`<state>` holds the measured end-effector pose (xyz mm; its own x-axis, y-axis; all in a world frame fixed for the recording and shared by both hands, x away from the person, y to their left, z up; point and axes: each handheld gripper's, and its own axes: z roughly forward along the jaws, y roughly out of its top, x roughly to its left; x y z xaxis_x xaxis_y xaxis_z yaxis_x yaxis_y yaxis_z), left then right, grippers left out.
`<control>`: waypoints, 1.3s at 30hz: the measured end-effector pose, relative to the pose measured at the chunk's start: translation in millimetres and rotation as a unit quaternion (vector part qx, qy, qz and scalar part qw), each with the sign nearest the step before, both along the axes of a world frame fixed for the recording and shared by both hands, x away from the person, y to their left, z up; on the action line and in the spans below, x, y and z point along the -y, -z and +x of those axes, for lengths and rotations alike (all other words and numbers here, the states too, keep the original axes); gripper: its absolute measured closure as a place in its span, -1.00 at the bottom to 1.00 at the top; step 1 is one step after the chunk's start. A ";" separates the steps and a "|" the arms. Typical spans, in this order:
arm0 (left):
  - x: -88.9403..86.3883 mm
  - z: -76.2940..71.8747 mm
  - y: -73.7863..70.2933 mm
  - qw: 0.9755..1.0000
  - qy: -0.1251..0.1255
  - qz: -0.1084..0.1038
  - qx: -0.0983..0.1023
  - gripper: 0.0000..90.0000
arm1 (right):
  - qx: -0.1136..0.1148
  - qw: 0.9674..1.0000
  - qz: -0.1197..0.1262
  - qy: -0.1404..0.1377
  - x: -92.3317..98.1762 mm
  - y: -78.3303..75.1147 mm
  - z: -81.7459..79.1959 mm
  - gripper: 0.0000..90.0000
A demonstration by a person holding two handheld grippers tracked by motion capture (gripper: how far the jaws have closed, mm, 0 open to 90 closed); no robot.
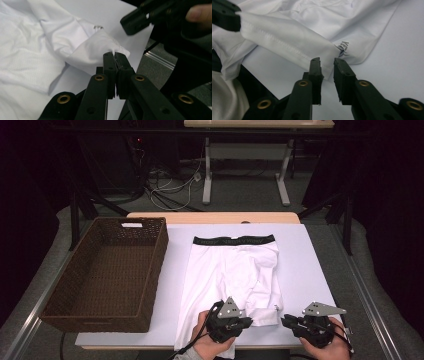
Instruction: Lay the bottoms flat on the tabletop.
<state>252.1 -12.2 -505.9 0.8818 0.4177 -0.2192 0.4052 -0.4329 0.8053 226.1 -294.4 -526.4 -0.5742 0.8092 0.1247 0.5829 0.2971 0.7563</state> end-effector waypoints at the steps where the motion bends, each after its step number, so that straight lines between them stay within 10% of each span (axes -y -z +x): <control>1: 0.5 2.7 -3.9 1.000 0.000 -0.005 0.001 0.97 | -0.002 1.000 0.005 -0.001 -1.7 0.7 -0.3 0.61; 18: 5.1 50.4 -49.0 0.998 -0.034 -0.032 0.029 0.97 | 0.017 0.999 0.039 -0.013 -24.7 18.9 3.4 0.34; 39: -46.5 76.6 -18.4 0.993 -0.113 -0.032 0.003 0.97 | 0.023 0.997 -0.018 -0.065 -56.8 36.3 28.2 0.74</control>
<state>328.8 34.4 -487.5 0.7682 0.5904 -0.2475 0.4817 -0.2784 0.8309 254.3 -237.6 -562.7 -0.6795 0.7306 0.0675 0.5022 0.3960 0.7687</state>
